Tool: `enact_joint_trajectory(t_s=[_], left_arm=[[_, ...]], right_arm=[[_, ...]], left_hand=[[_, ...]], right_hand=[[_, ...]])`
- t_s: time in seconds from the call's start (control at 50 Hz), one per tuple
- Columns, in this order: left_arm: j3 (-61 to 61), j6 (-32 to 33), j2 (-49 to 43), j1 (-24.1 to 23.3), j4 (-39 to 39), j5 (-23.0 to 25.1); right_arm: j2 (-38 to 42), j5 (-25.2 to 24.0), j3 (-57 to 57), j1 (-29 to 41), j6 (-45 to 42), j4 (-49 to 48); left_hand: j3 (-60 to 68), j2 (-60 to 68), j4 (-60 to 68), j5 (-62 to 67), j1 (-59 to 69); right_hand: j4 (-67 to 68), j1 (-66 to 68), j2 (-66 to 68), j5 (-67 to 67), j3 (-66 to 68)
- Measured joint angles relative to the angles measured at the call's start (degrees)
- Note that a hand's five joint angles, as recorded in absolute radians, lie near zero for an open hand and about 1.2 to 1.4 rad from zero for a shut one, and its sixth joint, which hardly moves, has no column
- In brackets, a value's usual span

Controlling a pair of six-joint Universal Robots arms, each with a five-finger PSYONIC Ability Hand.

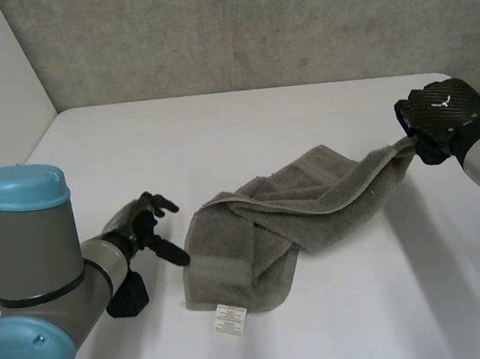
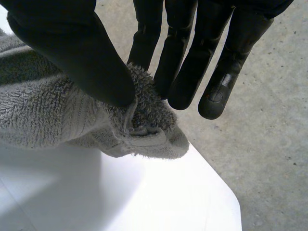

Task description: Fold the laundry

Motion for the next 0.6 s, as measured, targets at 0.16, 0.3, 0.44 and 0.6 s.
enact_joint_trajectory(t_s=[0.16, 0.3, 0.44, 0.6], left_arm=[[-1.2, 0.1, -1.4, 0.1, -0.1, 0.5], [-1.5, -0.3, -2.6, -0.3, -0.1, 4.5], [-1.5, -2.0, -3.6, -1.0, -0.4, 7.0], [-1.3, -2.9, -3.9, -2.0, -0.5, 7.5]], right_arm=[[0.0, 0.0, 0.1, 0.0, 0.0, -0.1], [0.1, 0.0, 0.3, 0.1, -0.1, -0.3], [0.1, 0.0, 0.3, 0.1, -0.1, -1.1], [0.2, 0.1, 0.1, 0.2, -2.4, -1.4]], left_hand=[[4.3, 4.3, 4.5, 4.6, 4.4], [10.8, 10.9, 10.9, 10.9, 10.4], [12.0, 12.0, 12.1, 12.1, 11.6], [27.7, 28.7, 27.9, 27.8, 28.5]], right_hand=[[0.0, 0.0, 0.0, 0.0, 0.0], [0.0, 0.0, 0.0, 0.0, 0.0], [0.0, 0.0, 0.0, 0.0, 0.0], [0.0, 0.0, 0.0, 0.0, 0.2]])
